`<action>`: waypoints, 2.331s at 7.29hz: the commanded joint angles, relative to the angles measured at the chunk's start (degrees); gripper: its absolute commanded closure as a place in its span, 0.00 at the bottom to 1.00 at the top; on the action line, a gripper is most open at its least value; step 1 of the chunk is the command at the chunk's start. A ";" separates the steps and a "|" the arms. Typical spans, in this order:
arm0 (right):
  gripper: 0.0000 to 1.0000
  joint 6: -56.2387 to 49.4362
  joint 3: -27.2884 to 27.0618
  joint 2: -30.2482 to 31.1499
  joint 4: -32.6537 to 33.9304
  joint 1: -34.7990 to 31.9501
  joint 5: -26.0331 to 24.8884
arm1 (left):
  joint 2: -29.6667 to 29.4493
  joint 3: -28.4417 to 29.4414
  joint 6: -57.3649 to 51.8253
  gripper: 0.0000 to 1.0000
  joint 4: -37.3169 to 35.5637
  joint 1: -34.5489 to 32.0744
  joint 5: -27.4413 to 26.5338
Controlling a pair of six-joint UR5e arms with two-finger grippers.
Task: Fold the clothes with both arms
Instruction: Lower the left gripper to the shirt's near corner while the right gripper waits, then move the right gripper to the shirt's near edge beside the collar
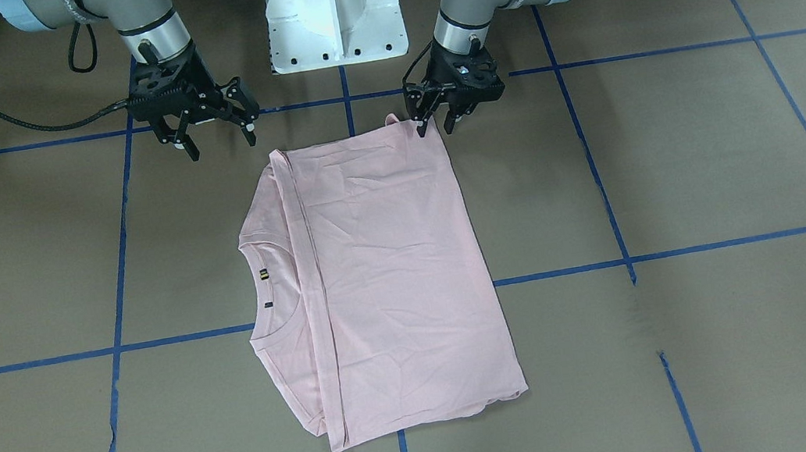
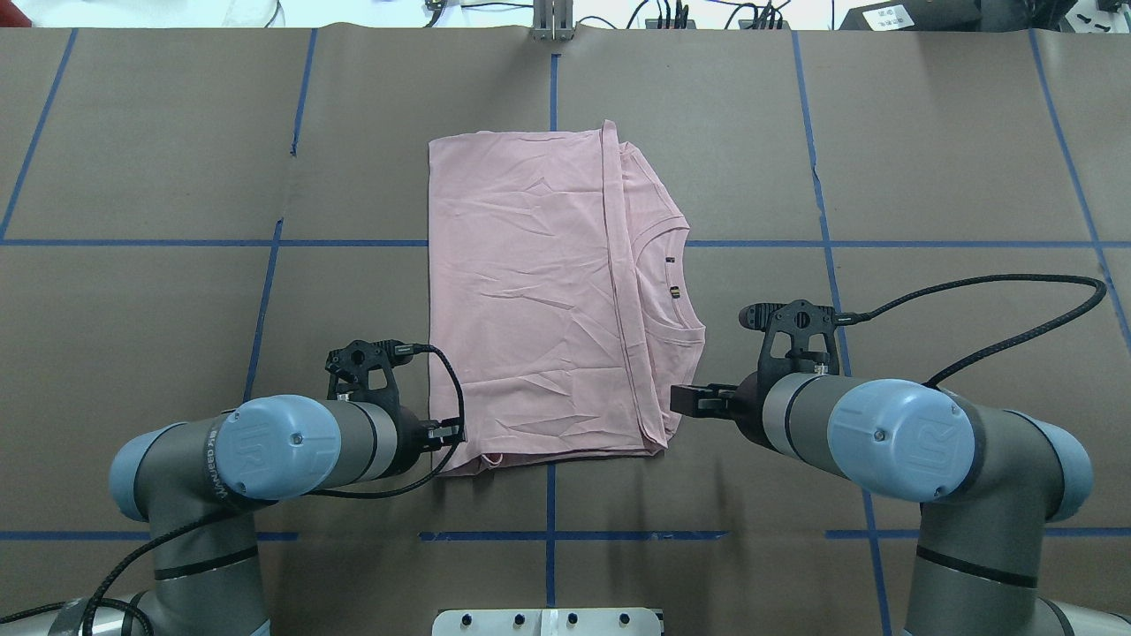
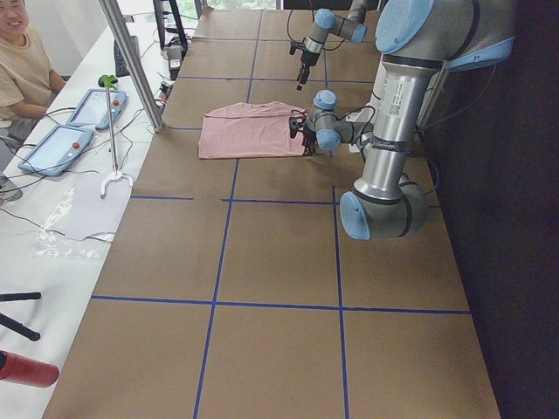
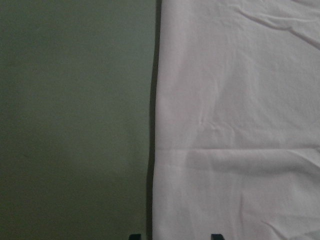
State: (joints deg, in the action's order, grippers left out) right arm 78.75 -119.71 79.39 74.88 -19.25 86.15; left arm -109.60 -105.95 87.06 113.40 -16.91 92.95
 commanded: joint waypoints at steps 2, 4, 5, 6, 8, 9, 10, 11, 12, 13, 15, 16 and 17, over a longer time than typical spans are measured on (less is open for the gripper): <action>0.00 0.09 0.00 0.07 0.00 0.00 -0.02 | 0.08 0.04 0.04 0.45 -0.02 1.27 -0.05; 0.00 0.09 0.00 0.07 0.09 0.09 -0.19 | 0.00 0.04 0.04 0.48 -0.02 1.27 0.04; 0.00 0.09 0.00 0.07 0.09 0.09 -0.19 | 0.08 -0.05 0.04 0.49 -0.02 1.44 0.04; 0.00 0.09 0.00 0.07 0.09 0.09 -0.28 | 0.08 0.04 0.12 0.53 -0.02 1.71 0.04; 0.00 0.17 0.09 0.07 0.26 0.09 -0.28 | 0.26 0.04 0.56 0.54 -0.02 2.15 0.04; 0.00 0.26 0.09 0.07 0.26 0.09 -0.37 | 0.26 0.04 0.82 0.54 -0.02 2.32 0.04; 0.00 0.26 0.09 0.07 0.26 0.09 -0.37 | 0.26 0.04 0.83 0.54 -0.02 2.59 0.04; 0.00 0.35 0.09 0.07 0.26 0.09 -0.37 | 0.09 0.04 0.91 0.63 -0.02 2.76 0.04; 0.00 0.35 0.18 0.07 0.26 0.17 -0.28 | 0.17 0.04 0.83 0.90 -0.02 2.85 0.04; 0.00 0.44 0.18 0.07 0.26 0.17 -0.37 | 0.26 0.04 0.83 1.00 -0.02 2.85 -0.05; 0.00 0.53 0.88 -0.28 0.26 0.35 -0.54 | 0.52 -0.14 0.74 1.00 -0.02 2.85 -0.05; 0.01 3.22 1.40 -1.41 0.78 0.96 -0.80 | 0.18 -0.14 0.65 1.00 -0.02 2.85 -0.05; 0.11 7.25 4.45 -4.99 0.88 1.40 -1.16 | -0.09 -0.31 0.65 1.00 -0.02 2.85 -0.05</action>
State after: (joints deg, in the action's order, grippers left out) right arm 82.05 -117.83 77.53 75.52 -18.40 85.37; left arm -109.40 -106.11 87.76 113.38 -14.07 92.90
